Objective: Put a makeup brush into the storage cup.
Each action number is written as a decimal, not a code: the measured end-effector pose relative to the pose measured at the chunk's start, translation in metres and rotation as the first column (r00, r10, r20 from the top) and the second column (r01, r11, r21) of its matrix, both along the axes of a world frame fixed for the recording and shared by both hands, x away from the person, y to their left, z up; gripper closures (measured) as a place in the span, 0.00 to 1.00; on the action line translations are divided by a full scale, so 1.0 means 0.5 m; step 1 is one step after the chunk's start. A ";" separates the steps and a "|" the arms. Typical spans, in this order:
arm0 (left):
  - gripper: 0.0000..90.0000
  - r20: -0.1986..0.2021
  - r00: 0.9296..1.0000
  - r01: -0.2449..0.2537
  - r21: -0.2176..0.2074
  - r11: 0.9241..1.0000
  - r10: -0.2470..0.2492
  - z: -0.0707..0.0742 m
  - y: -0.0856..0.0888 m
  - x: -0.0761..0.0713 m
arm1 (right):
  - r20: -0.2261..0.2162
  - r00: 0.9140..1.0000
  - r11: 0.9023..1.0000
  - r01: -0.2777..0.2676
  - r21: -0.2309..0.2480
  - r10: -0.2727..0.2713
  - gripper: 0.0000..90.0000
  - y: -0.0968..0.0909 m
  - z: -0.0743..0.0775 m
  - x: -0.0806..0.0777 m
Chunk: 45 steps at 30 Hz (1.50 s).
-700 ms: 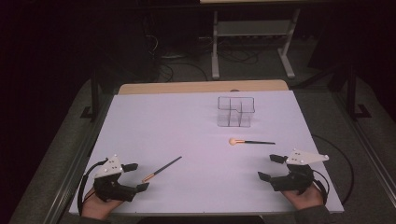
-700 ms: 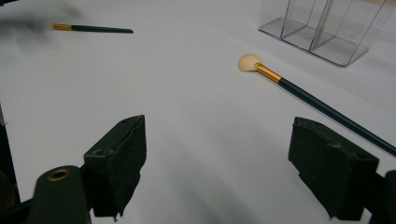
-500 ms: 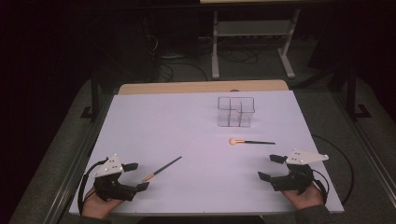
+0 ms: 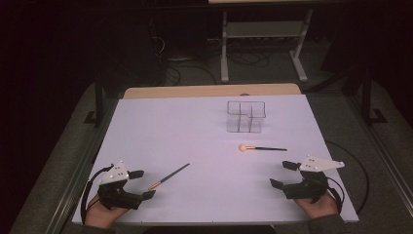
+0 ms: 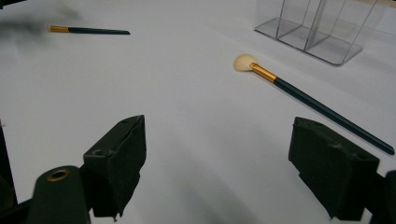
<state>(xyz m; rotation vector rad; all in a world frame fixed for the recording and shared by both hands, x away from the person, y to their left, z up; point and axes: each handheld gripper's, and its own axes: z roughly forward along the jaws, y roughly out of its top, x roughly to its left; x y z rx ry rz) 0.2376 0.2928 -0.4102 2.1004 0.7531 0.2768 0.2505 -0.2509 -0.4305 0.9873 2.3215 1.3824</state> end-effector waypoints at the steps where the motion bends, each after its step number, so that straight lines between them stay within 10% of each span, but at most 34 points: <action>1: 0.20 -0.002 1.000 0.003 0.001 1.000 -0.003 0.002 0.000 0.001 | 0.000 1.000 1.000 0.003 0.000 -0.003 0.20 0.000 0.000 0.000; 27: 0.28 -0.022 0.999 0.045 0.125 0.991 -0.043 0.087 -0.023 0.072 | 0.007 1.000 1.000 -0.005 -0.014 0.005 0.20 0.006 0.006 0.000; 45: 0.39 -0.105 0.991 0.111 0.291 0.950 -0.084 0.081 -0.083 0.122 | 0.006 1.000 1.000 -0.017 -0.016 0.017 0.19 0.008 0.005 0.004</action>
